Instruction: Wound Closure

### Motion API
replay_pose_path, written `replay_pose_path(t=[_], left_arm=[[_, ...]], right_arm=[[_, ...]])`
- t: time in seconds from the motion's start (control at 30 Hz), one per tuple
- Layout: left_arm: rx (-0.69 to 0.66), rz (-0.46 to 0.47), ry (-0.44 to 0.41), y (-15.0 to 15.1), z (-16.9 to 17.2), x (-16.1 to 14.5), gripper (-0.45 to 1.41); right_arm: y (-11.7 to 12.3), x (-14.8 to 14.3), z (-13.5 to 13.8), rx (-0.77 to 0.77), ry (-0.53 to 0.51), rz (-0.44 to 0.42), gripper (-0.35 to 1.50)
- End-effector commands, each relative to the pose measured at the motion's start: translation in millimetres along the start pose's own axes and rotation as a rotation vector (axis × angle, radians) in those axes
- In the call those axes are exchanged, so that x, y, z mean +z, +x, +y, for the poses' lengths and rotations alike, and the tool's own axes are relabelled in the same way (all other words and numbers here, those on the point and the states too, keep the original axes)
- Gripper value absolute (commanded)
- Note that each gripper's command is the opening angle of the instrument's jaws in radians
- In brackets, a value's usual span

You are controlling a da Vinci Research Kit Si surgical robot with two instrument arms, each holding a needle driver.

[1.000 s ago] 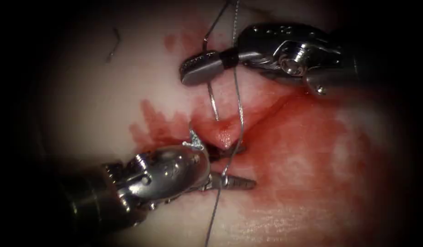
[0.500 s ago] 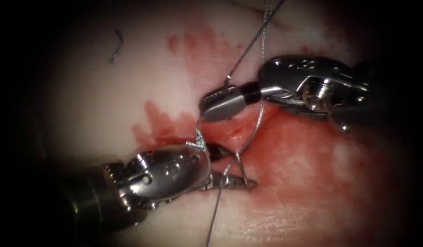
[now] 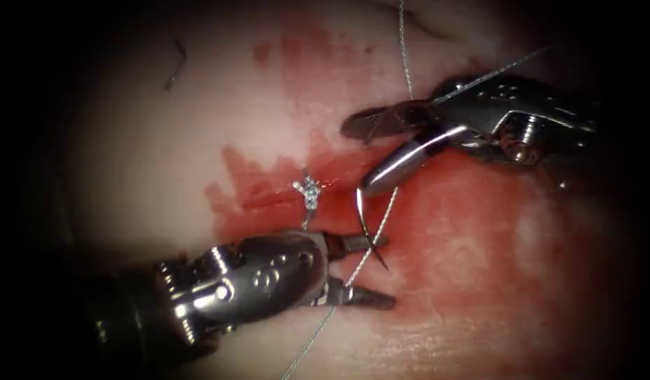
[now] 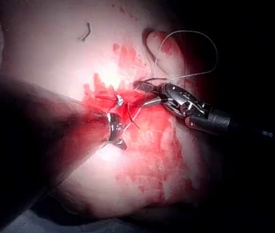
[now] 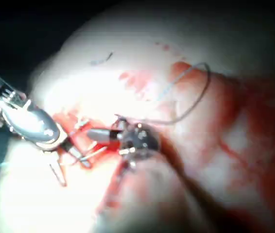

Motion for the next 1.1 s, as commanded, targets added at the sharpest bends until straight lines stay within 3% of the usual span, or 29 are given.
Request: replay_pose_path(t=[0.03,0.17,0.37,0.63,0.87,1.1], left_arm=[[0.010,0.005,-0.009,0.4,-0.1,0.5,0.67],[0.108,0.006,-0.030,1.7,0.6,-2.1,0.67],[0.231,-0.016,-0.011,2.5,0.0,-4.8,0.67],[0.334,0.036,0.053,5.2,-2.0,-4.5,0.64],[0.552,-0.051,0.169,4.9,-4.1,-3.4,0.61],[0.579,-0.128,0.243,2.6,-5.1,-3.0,0.59]], right_arm=[[0.7,-0.6,1.3,-0.005,-0.018,0.002,1.46],[2.1,-4.1,2.0,-0.029,-0.046,-0.001,1.48],[1.7,-5.8,1.3,-0.036,-0.041,0.000,1.46],[-0.4,-4.6,0.3,-0.055,-0.036,-0.004,1.43],[-1.0,-4.3,0.0,-0.060,-0.039,0.001,1.43],[-1.5,-4.0,-0.3,-0.064,-0.038,0.015,1.41]])
